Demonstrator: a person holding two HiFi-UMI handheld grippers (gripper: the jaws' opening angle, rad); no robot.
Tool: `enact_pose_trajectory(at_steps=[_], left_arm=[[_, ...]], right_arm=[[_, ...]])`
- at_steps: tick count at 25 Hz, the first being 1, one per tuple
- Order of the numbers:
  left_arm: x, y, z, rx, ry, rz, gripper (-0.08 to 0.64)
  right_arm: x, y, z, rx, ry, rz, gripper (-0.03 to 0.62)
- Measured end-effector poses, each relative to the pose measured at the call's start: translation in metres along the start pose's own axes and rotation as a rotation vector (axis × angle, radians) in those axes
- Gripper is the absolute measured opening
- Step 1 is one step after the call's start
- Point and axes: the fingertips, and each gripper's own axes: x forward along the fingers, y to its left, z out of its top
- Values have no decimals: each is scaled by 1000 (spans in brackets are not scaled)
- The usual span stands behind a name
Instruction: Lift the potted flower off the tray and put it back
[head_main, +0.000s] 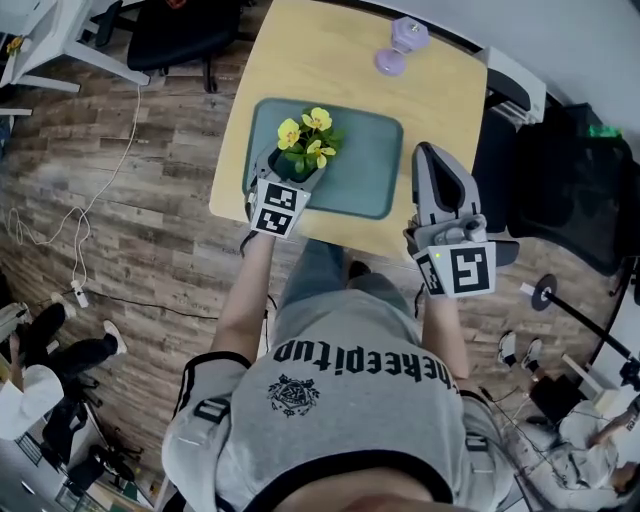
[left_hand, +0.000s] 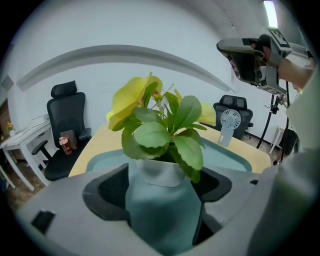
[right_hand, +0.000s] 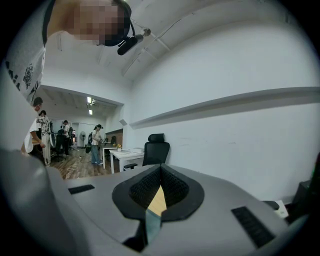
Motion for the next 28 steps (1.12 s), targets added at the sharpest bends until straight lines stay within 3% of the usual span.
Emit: enact_pose_trajectory(at_steps=[10, 19, 28], left_arm=[[19, -5, 2, 15, 8, -45, 367], [20, -1, 10, 41, -15, -15, 344], [-1, 2, 31, 15, -68, 5, 344]], right_arm=[[9, -8, -6, 3, 14, -20, 2], [14, -11, -6, 3, 16, -28, 1], [16, 1, 2, -1, -11, -8, 1]])
